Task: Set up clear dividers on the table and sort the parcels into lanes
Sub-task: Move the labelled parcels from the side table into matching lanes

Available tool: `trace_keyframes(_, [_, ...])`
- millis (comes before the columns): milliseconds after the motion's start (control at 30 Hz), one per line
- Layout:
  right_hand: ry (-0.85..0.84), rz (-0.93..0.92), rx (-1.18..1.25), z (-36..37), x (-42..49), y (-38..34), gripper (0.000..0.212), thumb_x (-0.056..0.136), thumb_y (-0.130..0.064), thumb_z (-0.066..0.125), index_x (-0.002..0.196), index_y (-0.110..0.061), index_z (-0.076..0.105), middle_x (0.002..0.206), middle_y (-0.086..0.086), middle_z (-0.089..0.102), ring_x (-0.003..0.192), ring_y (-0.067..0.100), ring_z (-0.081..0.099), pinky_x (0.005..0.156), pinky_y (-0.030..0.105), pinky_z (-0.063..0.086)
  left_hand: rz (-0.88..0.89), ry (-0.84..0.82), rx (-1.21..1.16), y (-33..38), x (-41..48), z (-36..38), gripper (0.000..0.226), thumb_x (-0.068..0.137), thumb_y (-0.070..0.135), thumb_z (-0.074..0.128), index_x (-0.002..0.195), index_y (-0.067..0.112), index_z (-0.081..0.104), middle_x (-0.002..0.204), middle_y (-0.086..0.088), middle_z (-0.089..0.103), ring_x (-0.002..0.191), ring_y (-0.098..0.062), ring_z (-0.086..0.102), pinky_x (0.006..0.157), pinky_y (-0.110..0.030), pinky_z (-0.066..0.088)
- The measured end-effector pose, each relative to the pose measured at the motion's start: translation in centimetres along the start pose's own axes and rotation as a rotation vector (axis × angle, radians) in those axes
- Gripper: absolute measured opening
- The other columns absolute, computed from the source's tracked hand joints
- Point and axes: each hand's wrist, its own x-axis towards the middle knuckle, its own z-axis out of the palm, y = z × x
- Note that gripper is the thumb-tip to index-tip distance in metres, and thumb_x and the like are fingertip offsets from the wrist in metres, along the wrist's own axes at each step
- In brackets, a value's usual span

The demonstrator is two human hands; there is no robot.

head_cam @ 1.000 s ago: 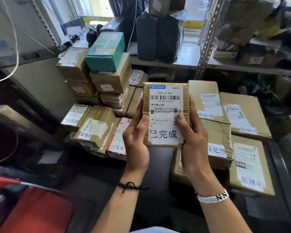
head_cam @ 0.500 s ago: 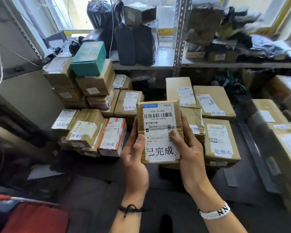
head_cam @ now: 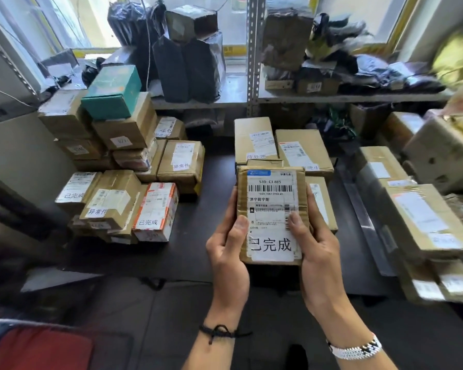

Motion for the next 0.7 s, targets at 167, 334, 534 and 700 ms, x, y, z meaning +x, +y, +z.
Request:
trace_keyframes(167, [-0.057,-0.002,0.019,-3.4,2.3,-1.4,0.059,0.098,-0.028,0.065,0.153,-0.039,0.048,0.14,-0.001,0.068,0.126,0.023,0.068,0.091,0.03,0.061,0.02,0.017,0.031,-2.0,0.7,3.6,0.044,0.102,0.021,0.055,0.145,0.024,0.062,0.145,-0.013,0.063,0.136,-0.034,0.059,0.108,-0.049,0.053])
trace_keyframes(334, [-0.062,0.017,0.036,-8.0,5.7,-2.8,0.061,0.097,-0.026,0.066,0.154,-0.038,0.047,0.135,-0.003,0.072,0.121,0.021,0.071,0.087,0.027,0.061,0.013,0.015,0.059,-4.8,1.7,8.4,0.047,0.101,0.029,0.06,0.147,0.022,0.06,0.142,-0.011,0.066,0.132,-0.03,0.063,0.097,-0.034,0.058])
trace_keyframes(534, [-0.021,0.041,0.036,-12.3,9.0,-3.2,0.053,0.1,-0.027,0.065,0.147,-0.046,0.052,0.133,-0.006,0.072,0.12,0.02,0.071,0.088,0.028,0.061,-0.069,-0.026,0.151,-8.3,3.1,12.0,0.045,0.106,0.029,0.056,0.151,0.021,0.055,0.143,-0.008,0.066,0.133,-0.026,0.063,0.097,-0.03,0.057])
trace_keyframes(700, [0.016,0.112,0.002,-14.0,11.6,-2.1,0.053,0.103,-0.025,0.061,0.148,-0.05,0.046,0.127,-0.01,0.075,0.114,0.016,0.074,0.084,0.026,0.062,-0.126,-0.05,0.291,-10.3,4.4,13.8,0.05,0.103,0.038,0.057,0.151,0.024,0.053,0.142,-0.003,0.067,0.131,-0.023,0.064,0.1,-0.032,0.057])
